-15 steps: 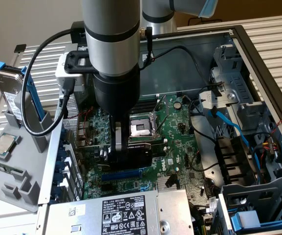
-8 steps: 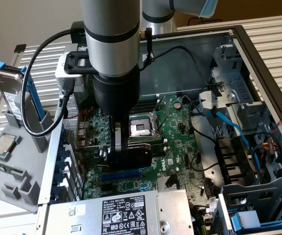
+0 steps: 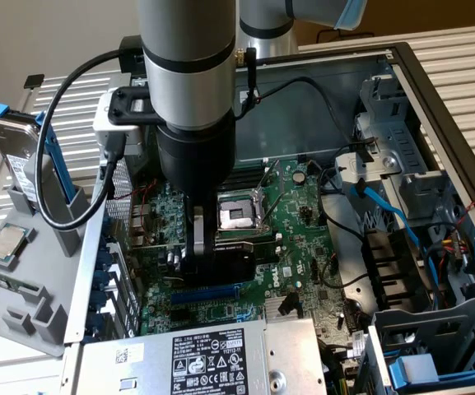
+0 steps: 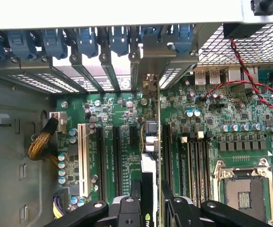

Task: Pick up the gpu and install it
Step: 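Insert the gpu into the slot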

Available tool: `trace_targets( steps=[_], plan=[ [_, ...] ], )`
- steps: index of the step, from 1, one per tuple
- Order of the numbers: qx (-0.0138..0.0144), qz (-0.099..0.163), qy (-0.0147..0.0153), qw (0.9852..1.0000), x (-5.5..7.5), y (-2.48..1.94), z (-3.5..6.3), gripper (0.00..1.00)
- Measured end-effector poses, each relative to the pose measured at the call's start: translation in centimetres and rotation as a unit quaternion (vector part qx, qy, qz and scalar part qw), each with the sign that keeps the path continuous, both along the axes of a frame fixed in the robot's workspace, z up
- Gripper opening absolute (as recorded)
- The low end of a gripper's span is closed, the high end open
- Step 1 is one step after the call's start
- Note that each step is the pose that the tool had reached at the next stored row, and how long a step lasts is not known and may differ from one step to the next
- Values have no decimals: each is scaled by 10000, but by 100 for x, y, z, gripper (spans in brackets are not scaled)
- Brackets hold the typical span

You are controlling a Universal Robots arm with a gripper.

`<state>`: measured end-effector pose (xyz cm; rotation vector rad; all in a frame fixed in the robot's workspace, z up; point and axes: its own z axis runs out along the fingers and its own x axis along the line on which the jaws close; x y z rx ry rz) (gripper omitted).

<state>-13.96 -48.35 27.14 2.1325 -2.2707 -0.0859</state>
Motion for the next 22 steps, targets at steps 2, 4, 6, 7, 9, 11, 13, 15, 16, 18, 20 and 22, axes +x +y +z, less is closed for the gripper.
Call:
trace_targets(
  steps=[2,4,6,7,9,11,13,15,16,18,20,22],
  plan=[
    [0,-1,0,10000,-2,0,-3,27],
    [0,-1,0,10000,-8,1,-5,27],
    [1,-1,-1,10000,-10,1,-5,27],
    [1,-1,0,10000,-10,1,-5,27],
    [0,-1,0,10000,-10,0,-5,27],
    [0,-1,0,10000,-10,0,-5,27],
    [0,2,0,10000,-10,0,-5,27],
    [0,16,0,10000,-10,3,-5,27],
    [0,16,0,10000,-10,4,-5,27],
    [0,17,-1,10000,-11,4,-5,27],
    [0,16,0,10000,-9,5,-5,27],
    [0,16,0,10000,2,5,-5,27]
  ],
)
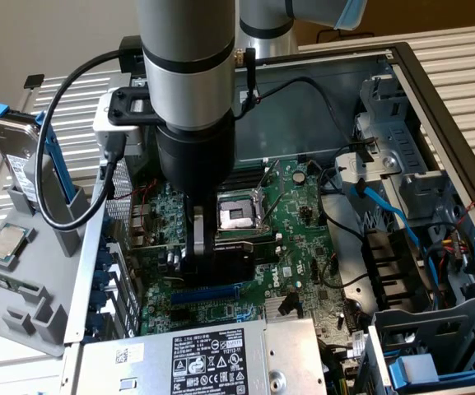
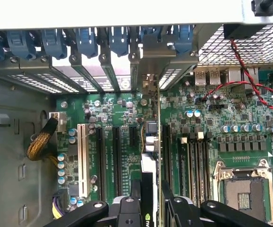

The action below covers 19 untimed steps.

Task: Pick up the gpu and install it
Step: 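Insert the gpu into the slot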

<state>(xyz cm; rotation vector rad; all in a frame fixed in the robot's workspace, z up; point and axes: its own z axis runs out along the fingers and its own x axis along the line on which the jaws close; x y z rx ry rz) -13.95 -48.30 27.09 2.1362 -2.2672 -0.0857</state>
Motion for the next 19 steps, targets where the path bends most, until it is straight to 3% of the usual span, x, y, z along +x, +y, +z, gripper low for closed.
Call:
trace_targets(
  steps=[19],
  plan=[
    [-4,102,0,9999,22,19,0,27]
  ],
)
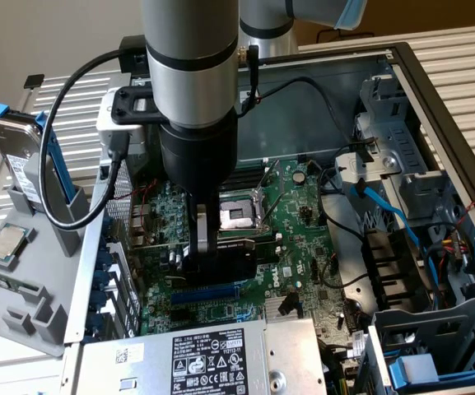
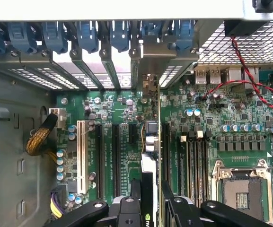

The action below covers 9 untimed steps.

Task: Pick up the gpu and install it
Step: 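Insert the gpu into the slot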

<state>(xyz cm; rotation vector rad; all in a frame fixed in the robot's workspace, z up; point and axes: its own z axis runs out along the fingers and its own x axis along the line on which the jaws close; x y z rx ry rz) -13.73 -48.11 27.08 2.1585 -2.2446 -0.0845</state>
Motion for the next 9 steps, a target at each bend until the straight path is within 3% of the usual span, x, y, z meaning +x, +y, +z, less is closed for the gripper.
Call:
trace_targets(
  steps=[9],
  plan=[
    [-6,12,0,10000,0,2,-1,27]
  ],
)
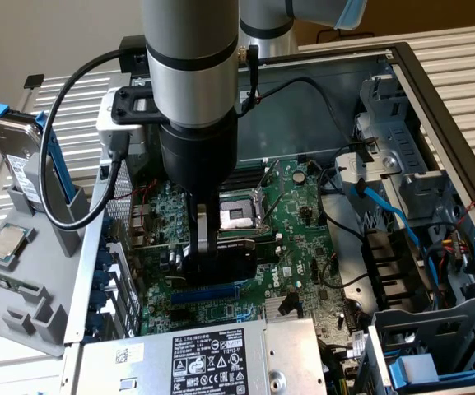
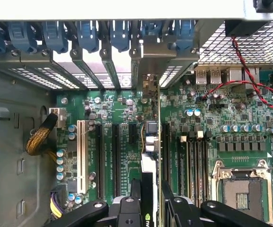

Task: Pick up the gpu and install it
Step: 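Insert the gpu into the slot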

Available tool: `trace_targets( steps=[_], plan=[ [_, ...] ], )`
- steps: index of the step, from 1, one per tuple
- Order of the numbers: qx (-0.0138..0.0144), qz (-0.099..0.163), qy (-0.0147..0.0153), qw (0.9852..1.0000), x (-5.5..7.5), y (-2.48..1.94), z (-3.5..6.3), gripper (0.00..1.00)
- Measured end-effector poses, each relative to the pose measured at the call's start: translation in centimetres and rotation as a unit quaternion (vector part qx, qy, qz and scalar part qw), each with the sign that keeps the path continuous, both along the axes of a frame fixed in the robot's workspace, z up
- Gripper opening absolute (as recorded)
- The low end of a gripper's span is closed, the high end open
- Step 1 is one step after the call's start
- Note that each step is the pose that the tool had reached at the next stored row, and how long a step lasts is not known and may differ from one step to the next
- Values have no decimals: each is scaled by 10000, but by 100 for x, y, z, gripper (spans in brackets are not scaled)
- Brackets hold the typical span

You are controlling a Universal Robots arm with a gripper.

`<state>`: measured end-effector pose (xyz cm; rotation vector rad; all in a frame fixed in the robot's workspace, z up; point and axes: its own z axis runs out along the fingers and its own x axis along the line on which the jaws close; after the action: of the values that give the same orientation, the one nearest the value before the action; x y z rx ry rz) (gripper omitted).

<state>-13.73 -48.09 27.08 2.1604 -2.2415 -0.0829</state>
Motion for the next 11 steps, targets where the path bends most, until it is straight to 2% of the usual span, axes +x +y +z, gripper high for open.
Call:
trace_targets(
  steps=[11],
  plan=[
    [-2,5,0,10000,-2,12,-2,27]
  ],
)
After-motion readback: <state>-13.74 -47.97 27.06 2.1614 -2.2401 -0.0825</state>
